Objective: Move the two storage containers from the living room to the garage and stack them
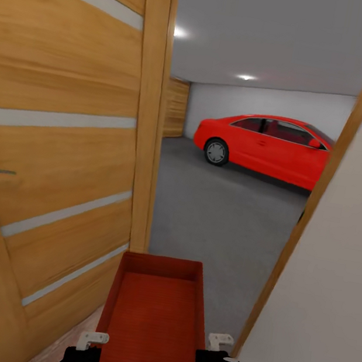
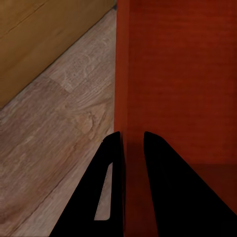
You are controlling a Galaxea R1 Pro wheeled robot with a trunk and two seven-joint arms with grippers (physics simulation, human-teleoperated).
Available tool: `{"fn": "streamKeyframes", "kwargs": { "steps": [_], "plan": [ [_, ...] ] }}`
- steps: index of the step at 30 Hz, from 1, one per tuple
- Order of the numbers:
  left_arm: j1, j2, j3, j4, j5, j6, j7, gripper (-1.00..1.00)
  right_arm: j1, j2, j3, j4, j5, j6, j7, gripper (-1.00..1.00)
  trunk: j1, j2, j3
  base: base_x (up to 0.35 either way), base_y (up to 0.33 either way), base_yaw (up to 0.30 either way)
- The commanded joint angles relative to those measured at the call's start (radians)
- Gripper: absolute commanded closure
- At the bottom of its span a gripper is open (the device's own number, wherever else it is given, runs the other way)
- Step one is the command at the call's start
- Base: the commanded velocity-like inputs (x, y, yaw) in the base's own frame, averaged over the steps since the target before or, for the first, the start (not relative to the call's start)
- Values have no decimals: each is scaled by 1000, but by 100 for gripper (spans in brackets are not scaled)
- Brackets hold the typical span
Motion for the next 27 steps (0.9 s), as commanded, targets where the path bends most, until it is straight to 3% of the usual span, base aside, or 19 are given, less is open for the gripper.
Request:
{"fn": "streamKeyframes", "kwargs": {
  "steps": [1, 14, 27],
  "plan": [
    [0, 11, -6, -1, 5, -3, 8, 100, -1, -10, -16, -2, 9, 7, 3, 100, 0, 0, -1, 229, 192, -155],
    [0, 11, -6, -1, 5, -5, 8, 100, -1, -10, -16, -2, 8, 7, 3, 100, 0, 0, 7, 85, 81, -232],
    [0, 11, -6, -1, 5, -5, 8, 100, -1, -10, -16, -2, 8, 7, 3, 100, 0, 0, 14, 76, 188, -256]
  ]
}}
